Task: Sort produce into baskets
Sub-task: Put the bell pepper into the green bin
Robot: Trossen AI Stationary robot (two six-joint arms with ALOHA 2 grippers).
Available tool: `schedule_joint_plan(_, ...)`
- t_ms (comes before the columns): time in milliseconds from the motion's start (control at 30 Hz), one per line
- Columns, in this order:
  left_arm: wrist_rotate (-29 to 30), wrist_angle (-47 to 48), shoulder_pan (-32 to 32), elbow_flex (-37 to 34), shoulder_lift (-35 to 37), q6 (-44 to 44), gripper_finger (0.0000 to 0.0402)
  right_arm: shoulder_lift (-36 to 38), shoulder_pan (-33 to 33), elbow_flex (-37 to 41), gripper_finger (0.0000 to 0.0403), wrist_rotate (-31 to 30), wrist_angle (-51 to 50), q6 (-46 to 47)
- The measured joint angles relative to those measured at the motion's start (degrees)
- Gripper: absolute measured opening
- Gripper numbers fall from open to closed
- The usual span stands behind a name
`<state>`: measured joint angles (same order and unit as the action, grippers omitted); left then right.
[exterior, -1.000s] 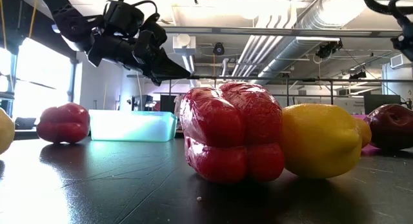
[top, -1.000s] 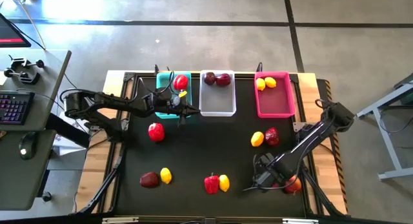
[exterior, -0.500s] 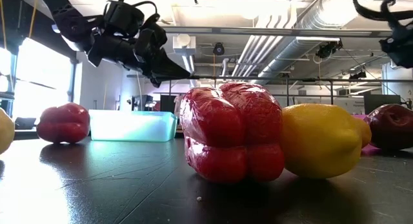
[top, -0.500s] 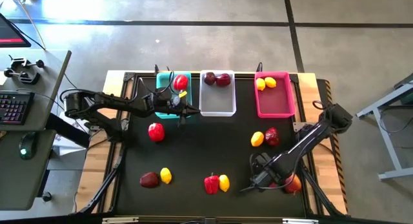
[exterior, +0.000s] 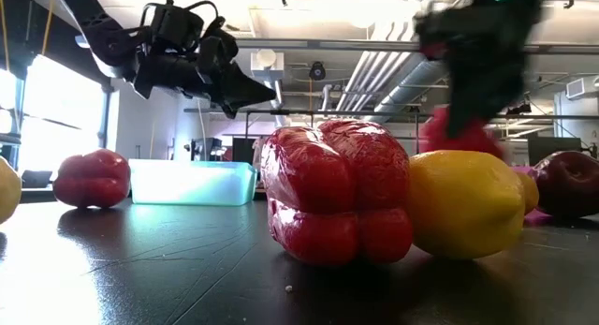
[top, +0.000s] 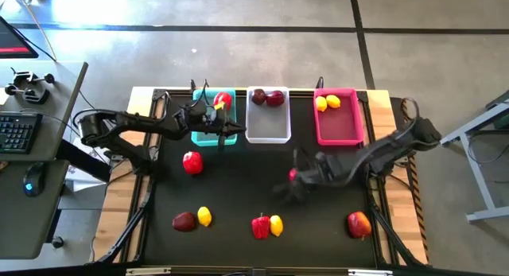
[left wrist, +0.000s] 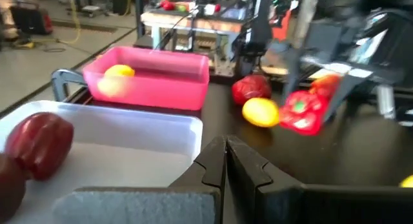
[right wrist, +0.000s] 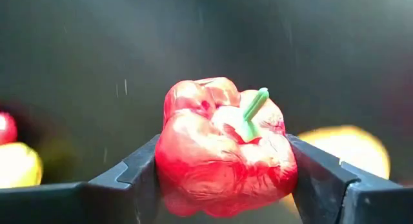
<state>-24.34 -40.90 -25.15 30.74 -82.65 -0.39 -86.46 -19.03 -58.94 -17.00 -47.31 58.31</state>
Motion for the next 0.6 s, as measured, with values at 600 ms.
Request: schedule_joint_plan(600,-4.32,10.43,-0.94,7.89,0.14,3.46,0.0052,-0.47,30.37,3.74,0.0245,11.52,41.66,-69.94)
